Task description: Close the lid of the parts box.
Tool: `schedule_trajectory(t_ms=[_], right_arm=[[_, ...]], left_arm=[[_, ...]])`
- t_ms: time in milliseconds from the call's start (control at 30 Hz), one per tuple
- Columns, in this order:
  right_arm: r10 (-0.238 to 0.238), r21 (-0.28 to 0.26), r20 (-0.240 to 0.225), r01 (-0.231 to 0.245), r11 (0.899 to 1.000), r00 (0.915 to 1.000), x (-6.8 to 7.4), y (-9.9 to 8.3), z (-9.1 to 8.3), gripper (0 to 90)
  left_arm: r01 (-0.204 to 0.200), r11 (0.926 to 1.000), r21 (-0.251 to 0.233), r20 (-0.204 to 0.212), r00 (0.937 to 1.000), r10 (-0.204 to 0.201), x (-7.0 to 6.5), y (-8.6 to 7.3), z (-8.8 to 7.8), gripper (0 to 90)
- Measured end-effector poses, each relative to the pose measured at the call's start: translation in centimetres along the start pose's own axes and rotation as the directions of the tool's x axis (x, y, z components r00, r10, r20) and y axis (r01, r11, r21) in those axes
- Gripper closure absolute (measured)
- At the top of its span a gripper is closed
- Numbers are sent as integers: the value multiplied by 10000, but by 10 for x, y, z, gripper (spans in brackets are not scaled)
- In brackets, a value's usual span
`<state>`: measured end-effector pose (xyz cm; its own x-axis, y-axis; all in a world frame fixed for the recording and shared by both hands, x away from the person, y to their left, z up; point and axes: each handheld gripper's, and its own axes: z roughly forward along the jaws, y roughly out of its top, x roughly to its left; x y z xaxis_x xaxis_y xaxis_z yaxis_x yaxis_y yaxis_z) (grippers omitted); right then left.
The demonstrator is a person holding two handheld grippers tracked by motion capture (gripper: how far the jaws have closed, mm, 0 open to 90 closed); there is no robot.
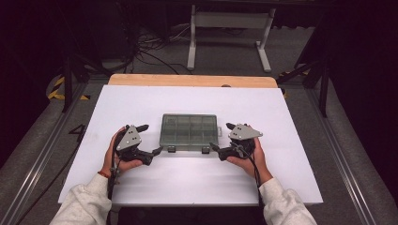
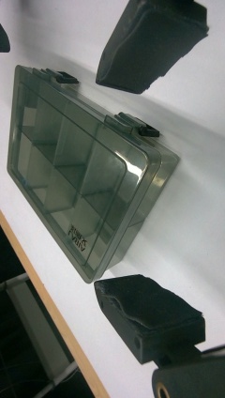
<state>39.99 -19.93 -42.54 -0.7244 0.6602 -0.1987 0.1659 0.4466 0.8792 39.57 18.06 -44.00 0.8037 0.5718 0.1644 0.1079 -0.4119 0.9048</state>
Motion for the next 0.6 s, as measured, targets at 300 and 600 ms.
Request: schedule_trajectory(t_ms=[300, 600], right_arm=[[-341, 19, 217, 340, 9994, 9992, 2, -2, -7, 80], [-393, 14, 377, 393, 9992, 9985, 1, -5, -15, 81]], left_arm=[[-85, 9999, -88, -138, 9999, 83, -2, -1, -8, 56], [-89, 9998, -167, -178, 9998, 86, -4, -3, -15, 56]])
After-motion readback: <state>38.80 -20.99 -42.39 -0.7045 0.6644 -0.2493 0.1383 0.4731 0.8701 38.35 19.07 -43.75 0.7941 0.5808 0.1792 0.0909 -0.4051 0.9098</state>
